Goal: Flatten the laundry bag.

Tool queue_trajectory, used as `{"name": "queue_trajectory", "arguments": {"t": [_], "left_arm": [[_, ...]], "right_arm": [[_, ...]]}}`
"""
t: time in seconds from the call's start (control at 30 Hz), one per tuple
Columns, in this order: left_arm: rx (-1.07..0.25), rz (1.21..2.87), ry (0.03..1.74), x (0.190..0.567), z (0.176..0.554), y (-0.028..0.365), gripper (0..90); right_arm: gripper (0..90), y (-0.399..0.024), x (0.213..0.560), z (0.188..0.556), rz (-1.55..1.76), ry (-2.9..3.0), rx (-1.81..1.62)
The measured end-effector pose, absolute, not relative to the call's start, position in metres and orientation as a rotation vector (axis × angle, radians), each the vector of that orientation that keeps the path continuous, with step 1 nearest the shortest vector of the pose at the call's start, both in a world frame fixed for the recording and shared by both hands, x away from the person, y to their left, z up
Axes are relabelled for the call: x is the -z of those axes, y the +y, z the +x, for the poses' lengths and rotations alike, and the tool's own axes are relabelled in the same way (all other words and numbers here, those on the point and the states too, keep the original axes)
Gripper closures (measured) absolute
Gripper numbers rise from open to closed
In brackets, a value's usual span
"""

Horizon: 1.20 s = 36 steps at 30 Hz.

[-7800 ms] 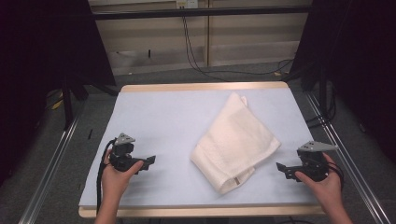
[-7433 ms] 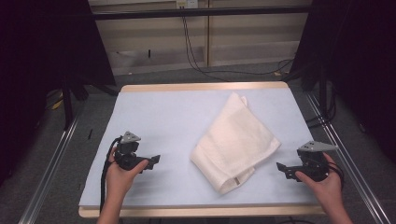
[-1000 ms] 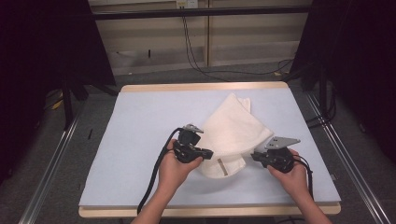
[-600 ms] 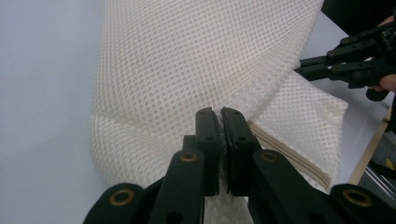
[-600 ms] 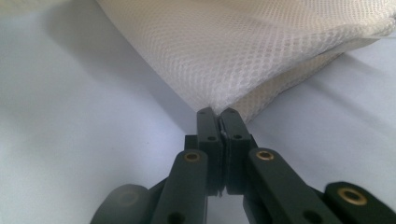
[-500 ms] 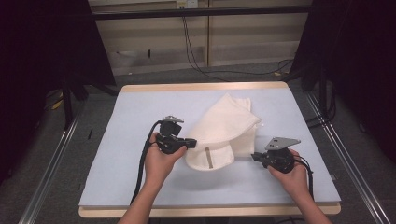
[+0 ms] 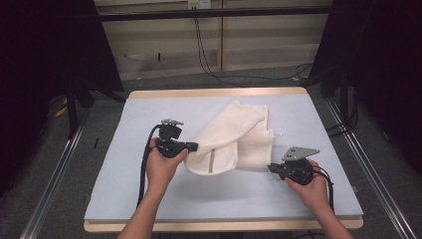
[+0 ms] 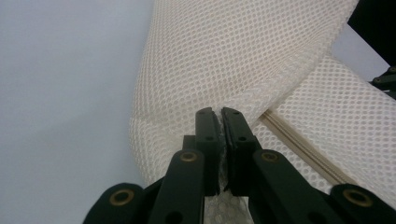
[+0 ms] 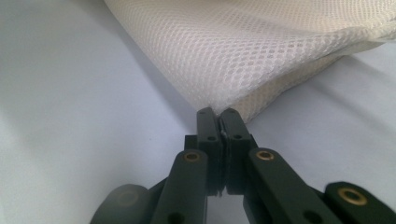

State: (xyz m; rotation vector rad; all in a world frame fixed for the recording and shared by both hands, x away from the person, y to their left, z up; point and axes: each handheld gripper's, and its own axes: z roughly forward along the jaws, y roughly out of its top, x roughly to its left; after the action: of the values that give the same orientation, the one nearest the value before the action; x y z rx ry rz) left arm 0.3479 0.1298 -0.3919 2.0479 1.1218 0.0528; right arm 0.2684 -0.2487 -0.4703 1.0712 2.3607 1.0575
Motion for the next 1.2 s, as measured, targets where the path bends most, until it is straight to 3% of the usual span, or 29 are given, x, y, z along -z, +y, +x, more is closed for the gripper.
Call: {"name": "queue_trajectory", "arguments": {"t": [1.2], "left_arm": [[-0.15,1.963,1.271,0.402,0.373,0.181,83.9]], "right_arm": [[87.8,-0.248,0.47,0.268,1.071,2.369,-1.048]]}}
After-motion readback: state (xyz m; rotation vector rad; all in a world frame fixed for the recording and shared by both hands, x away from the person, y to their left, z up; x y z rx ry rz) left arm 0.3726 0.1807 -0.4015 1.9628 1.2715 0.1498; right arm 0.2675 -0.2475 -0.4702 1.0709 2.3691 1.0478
